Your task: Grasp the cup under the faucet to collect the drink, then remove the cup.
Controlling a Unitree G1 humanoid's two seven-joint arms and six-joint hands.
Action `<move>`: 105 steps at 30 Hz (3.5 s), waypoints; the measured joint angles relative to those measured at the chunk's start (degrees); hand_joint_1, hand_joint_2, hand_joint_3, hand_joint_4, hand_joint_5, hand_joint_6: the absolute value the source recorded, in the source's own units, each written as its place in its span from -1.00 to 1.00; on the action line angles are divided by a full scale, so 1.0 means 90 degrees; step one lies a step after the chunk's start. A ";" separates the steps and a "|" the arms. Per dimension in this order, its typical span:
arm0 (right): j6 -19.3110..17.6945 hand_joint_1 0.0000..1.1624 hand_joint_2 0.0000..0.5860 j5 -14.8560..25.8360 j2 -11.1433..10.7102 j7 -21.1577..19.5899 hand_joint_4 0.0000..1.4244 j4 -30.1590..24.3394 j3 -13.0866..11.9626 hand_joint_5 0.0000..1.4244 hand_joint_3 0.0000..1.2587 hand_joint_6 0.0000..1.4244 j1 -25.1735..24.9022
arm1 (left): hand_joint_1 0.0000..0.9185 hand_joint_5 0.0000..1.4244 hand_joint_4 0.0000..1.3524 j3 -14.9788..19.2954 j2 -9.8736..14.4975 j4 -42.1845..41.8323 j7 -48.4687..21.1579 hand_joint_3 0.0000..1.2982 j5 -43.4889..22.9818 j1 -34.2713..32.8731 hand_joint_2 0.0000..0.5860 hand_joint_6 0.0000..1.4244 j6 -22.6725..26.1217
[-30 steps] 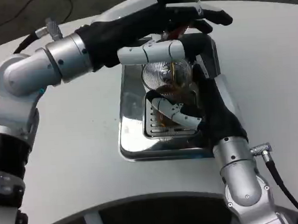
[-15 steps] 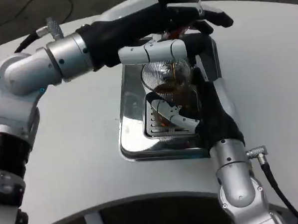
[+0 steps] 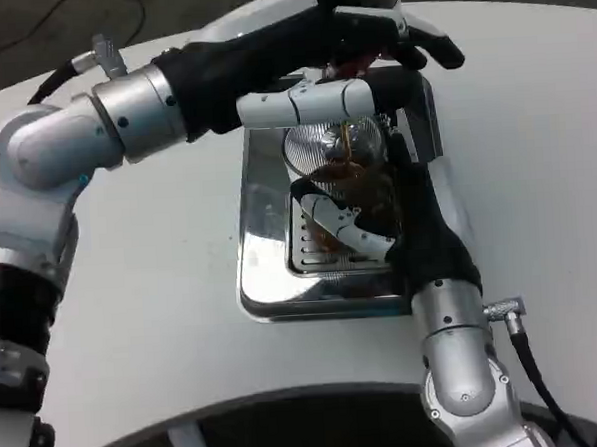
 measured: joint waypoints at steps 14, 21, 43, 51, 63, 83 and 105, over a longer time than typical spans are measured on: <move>-0.0364 0.25 -0.23 -0.0254 0.0093 -0.0583 -0.71 0.0342 0.0274 -0.55 -0.91 -0.73 0.0000 | -1.00 -0.68 -0.71 -0.0011 0.0134 -0.0223 -0.0068 -0.50 0.0003 0.0021 -0.44 -0.79 0.0044; -0.0474 0.26 -0.23 -0.0384 0.0097 -0.0912 -0.68 0.0503 0.0410 -0.52 -0.89 -0.70 -0.0001 | -1.00 -0.67 -0.70 -0.0011 0.0189 -0.0283 -0.0072 -0.50 -0.0007 0.0053 -0.43 -0.79 0.0053; -0.0550 0.28 -0.18 -0.0546 0.0102 -0.1674 -0.38 0.0861 0.0544 -0.27 -0.51 -0.47 -0.0092 | -1.00 -0.55 -0.63 0.0241 0.0216 -0.0252 -0.0072 -0.55 -0.0309 0.0252 -0.51 -0.70 0.0052; -0.0641 0.30 -0.14 -0.0553 0.0101 -0.1889 -0.31 0.0922 0.0544 -0.21 -0.43 -0.41 -0.0118 | -1.00 -0.47 -0.57 0.0552 0.0109 -0.0298 -0.0064 -0.53 -0.0615 0.0399 -0.51 -0.65 0.0050; -0.0833 0.31 -0.14 -0.0638 0.0099 -0.2219 -0.22 0.1133 0.0563 -0.12 -0.31 -0.31 -0.0167 | -1.00 -0.39 -0.49 0.1310 -0.0250 -0.0784 0.0304 -0.51 -0.1294 0.0506 -0.55 -0.54 -0.0076; -0.0895 0.35 -0.18 -0.0649 0.0089 -0.2507 -0.01 0.1214 0.0544 0.12 -0.09 -0.07 -0.0258 | -1.00 -0.31 -0.41 0.1638 -0.0194 -0.1814 0.0380 -0.46 -0.1746 0.0885 -0.54 -0.47 0.0172; -0.0850 0.43 -0.29 -0.0764 0.0169 -0.2545 0.27 -0.0071 0.0639 0.54 0.18 0.44 0.0535 | -1.00 -0.31 -0.38 0.2047 0.0272 -0.2789 0.0379 -0.44 -0.1983 0.2095 -0.52 -0.45 0.0637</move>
